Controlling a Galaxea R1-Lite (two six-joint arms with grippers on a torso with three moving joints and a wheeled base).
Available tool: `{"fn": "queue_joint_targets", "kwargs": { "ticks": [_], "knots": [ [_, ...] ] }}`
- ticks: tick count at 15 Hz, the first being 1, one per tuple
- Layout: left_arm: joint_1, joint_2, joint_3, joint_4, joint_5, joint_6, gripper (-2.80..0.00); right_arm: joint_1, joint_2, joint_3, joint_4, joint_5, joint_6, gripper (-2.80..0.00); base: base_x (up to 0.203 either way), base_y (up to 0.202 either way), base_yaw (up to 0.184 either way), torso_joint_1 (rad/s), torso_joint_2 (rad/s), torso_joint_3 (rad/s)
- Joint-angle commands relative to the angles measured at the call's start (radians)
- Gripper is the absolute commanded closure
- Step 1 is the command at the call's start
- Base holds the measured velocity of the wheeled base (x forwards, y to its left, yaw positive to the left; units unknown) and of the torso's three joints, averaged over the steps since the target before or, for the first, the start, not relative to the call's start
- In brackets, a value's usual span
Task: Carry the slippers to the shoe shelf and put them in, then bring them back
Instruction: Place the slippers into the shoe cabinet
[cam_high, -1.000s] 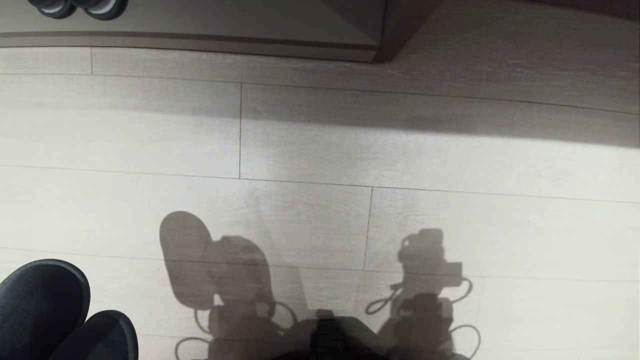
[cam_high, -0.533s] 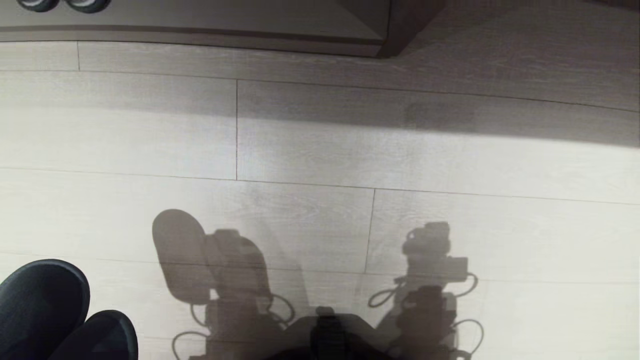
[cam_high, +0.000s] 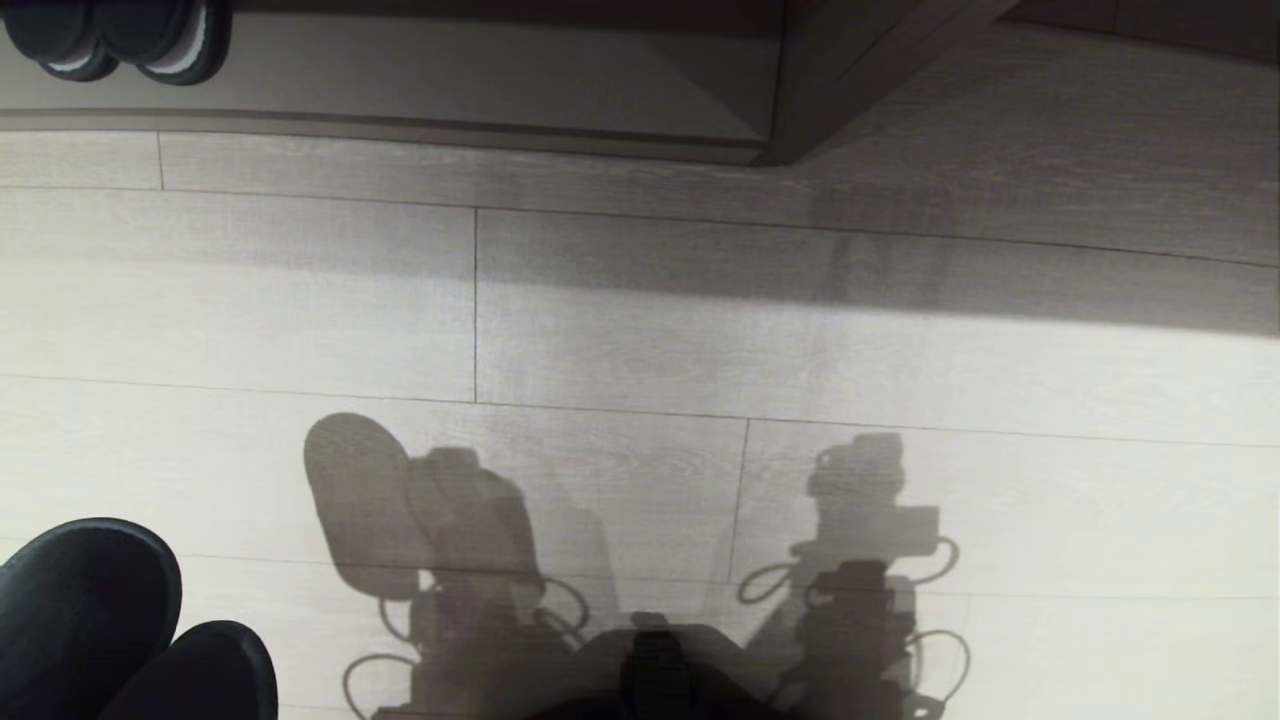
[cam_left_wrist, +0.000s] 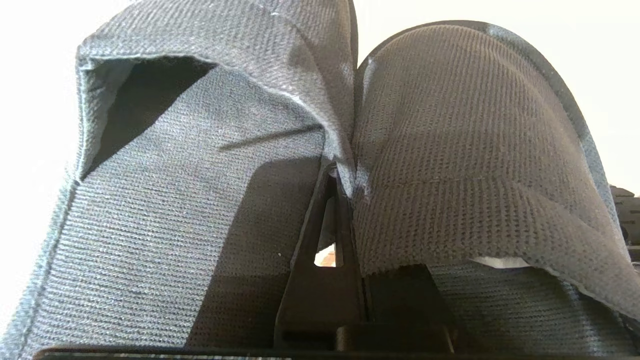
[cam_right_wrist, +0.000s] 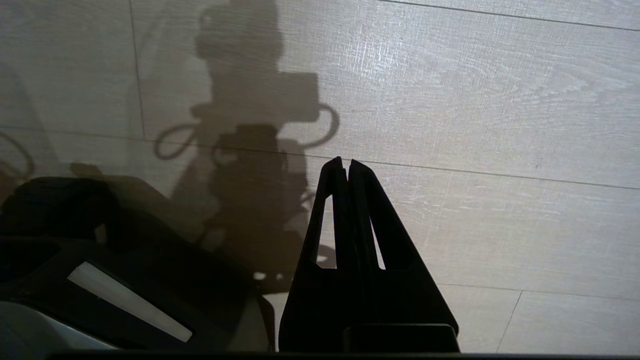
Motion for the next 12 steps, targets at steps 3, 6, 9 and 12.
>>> {"fn": "queue_joint_targets", "kwargs": {
  "ticks": [3, 6, 9, 12],
  "knots": [
    [0.0, 0.007, -0.062, 0.017, -0.031, 0.021, 0.0, 0.0, -0.002, 0.0, 0.0, 0.0, 0.002, 0.0, 0.0, 0.0, 0.0, 0.0, 0.0, 0.0],
    [0.0, 0.168, -0.245, 0.02, -0.111, 0.019, 0.0, 0.0, -0.002, 0.0, 0.0, 0.0, 0.002, 0.0, 0.0, 0.0, 0.0, 0.0, 0.0, 0.0],
    [-0.001, 0.465, -0.372, -0.095, -0.131, 0.007, 0.0, 0.0, -0.002, 0.0, 0.0, 0.0, 0.002, 0.0, 0.0, 0.0, 0.0, 0.0, 0.0, 0.0],
    [-0.001, 0.754, -0.428, -0.363, -0.14, -0.002, 0.0, 0.0, -0.002, 0.0, 0.0, 0.0, 0.0, 0.0, 0.0, 0.0, 0.0, 0.0, 0.0, 0.0]
  ]
}}
